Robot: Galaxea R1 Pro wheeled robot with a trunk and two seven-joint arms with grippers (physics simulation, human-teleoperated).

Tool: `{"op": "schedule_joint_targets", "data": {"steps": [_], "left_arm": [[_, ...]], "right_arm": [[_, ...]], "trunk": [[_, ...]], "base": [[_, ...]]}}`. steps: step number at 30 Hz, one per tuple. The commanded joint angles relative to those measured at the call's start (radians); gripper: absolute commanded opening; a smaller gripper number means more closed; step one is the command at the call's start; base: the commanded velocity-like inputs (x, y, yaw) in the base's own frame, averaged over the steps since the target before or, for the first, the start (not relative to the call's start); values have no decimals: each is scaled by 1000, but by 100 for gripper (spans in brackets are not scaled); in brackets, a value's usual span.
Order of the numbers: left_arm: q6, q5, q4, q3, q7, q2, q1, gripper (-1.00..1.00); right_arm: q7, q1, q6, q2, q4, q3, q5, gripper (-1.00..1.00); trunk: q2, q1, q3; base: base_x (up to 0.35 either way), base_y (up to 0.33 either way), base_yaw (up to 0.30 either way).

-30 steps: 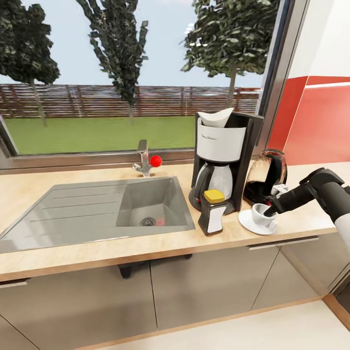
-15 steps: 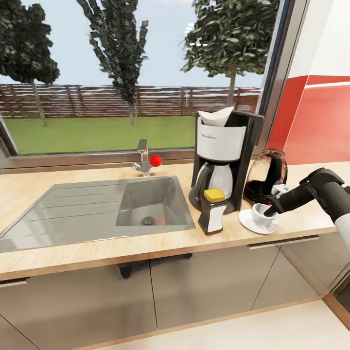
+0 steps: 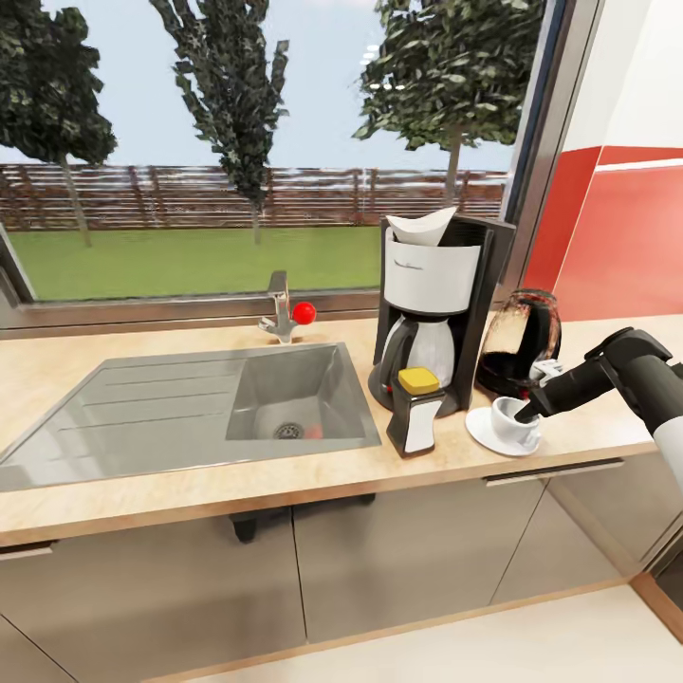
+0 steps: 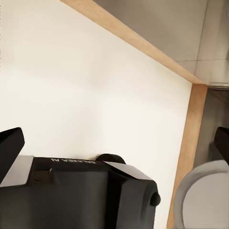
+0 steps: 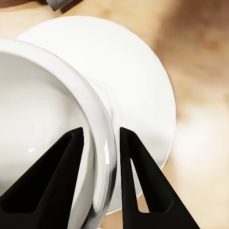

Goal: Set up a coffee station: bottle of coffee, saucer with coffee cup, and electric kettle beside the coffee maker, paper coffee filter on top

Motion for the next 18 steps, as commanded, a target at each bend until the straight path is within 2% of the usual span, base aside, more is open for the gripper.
{"op": "schedule_joint_targets", "data": {"steps": [1, 3, 15, 16, 18], "left_arm": [[5, 10, 0, -8, -3, 0, -1, 100], [5, 10, 0, -8, -3, 0, -1, 100], [5, 10, 0, -9, -3, 0, -1, 100], [5, 10, 0, -9, -3, 0, -1, 100], [5, 10, 0, -9, -3, 0, -1, 100]], "right_arm": [[8, -1, 7, 0, -2, 2, 8, -100], [8, -1, 7, -1, -2, 2, 8, -100], [8, -1, 7, -1, -2, 2, 9, -100], [8, -1, 7, -1, -2, 2, 9, 100], [8, -1, 7, -1, -3, 2, 9, 100]], "trunk": [[-8, 4, -4], [-22, 12, -11], [-22, 12, -11], [-22, 12, -11], [-22, 12, -11]], "base": [[0, 0, 0], [0, 0, 0], [0, 0, 0], [0, 0, 0], [0, 0, 0]]}}
